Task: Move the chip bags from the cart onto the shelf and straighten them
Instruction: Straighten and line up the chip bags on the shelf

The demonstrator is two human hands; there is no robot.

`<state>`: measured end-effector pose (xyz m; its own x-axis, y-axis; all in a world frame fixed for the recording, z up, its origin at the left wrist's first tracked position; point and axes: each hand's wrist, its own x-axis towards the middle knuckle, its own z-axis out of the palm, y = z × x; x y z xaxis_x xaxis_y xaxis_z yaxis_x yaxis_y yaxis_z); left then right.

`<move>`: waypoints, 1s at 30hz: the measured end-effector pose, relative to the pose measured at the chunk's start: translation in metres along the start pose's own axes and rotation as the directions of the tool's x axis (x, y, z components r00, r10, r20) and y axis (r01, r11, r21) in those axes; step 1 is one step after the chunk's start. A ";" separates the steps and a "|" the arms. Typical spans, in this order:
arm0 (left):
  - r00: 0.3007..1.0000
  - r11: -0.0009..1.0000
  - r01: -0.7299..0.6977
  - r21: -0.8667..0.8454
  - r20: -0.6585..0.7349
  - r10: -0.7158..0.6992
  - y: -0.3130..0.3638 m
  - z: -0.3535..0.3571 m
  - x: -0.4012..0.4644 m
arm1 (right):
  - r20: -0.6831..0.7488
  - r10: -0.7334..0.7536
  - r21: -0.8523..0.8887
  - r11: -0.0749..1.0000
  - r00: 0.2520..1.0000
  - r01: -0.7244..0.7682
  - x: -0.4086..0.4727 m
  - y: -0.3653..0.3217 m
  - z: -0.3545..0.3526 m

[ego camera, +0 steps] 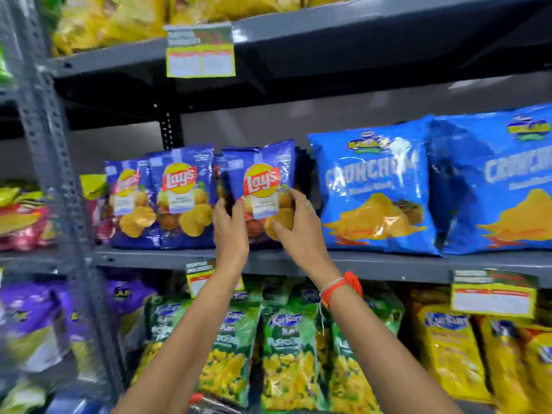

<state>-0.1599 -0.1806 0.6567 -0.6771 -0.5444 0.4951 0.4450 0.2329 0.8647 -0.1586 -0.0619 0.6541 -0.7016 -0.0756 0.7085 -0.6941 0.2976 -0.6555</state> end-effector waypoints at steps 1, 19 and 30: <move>1.000 1.000 0.015 -0.008 0.028 -0.015 -0.004 -0.001 0.002 | 0.008 0.004 -0.044 0.999 1.000 -0.004 0.002 0.002 0.010; 0.959 0.959 0.186 -0.214 0.252 -0.130 -0.015 -0.010 0.024 | -0.090 0.050 -0.317 0.945 0.995 -0.076 -0.016 0.007 0.050; 0.976 0.988 0.149 -0.036 0.167 -0.141 -0.010 -0.014 0.013 | -0.126 -0.016 -0.220 0.975 0.992 -0.013 -0.023 0.006 0.035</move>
<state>-0.1651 -0.2011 0.6529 -0.8212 -0.4297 0.3754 0.3600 0.1204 0.9252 -0.1519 -0.0913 0.6246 -0.6648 0.0404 0.7459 -0.6325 0.5007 -0.5909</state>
